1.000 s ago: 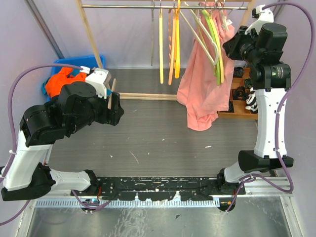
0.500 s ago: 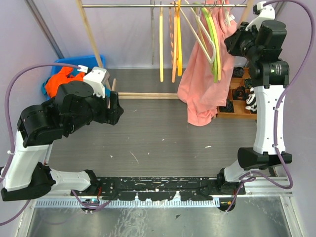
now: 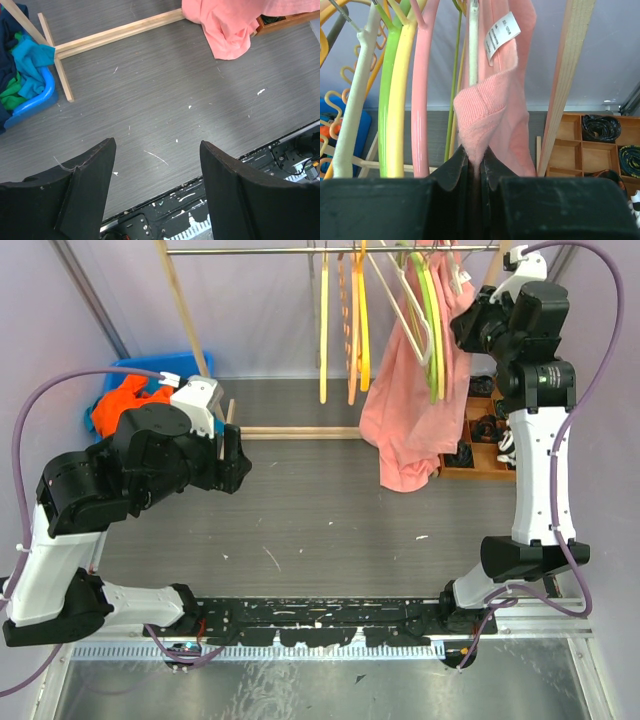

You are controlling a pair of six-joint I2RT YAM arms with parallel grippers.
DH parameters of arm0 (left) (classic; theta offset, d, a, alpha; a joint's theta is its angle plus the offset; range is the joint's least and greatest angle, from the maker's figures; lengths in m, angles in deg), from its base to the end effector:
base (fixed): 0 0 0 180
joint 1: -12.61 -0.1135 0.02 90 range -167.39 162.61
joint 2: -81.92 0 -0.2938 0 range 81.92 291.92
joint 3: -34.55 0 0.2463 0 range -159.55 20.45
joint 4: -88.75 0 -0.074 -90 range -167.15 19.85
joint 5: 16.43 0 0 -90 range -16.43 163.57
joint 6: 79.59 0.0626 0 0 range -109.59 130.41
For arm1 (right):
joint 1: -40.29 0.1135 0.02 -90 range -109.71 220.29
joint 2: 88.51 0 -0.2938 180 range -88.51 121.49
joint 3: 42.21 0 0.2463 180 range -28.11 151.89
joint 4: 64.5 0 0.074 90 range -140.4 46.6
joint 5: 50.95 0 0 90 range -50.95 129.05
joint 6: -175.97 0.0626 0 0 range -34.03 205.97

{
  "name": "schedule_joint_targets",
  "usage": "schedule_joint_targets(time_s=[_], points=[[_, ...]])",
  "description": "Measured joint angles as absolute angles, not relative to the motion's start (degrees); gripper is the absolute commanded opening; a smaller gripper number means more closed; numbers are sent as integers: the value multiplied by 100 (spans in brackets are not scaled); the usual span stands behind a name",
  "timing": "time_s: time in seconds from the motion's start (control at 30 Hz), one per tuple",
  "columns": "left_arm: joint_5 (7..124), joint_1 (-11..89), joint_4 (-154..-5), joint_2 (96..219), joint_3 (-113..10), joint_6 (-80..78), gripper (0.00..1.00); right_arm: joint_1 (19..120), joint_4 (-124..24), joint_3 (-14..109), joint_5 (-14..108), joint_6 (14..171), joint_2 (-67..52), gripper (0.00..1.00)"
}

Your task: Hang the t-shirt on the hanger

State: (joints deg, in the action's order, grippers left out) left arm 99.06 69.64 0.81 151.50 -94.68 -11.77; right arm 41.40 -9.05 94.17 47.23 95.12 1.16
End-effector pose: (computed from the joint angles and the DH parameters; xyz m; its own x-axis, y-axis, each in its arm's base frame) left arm 0.1054 -0.1130 0.5314 -0.4813 0.1159 -0.8688 0.4081 0.9069 -0.1051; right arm 0.3213 0.0151 0.5659 -0.1754 0.1540 -0.9724 -0.1336 0.9748 0.1785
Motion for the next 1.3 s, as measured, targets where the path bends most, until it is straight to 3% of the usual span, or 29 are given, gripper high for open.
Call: schedule_joint_targets(time_s=[0.73,1.3], points=[[9720,6964,332,15336,-9949,-1225,73,4288,-1142,9325,4435,9625,102,1],[9419,6964,398,15249,-9877,-1216,73,5390,-1957,8737,2588,9800,85,1]])
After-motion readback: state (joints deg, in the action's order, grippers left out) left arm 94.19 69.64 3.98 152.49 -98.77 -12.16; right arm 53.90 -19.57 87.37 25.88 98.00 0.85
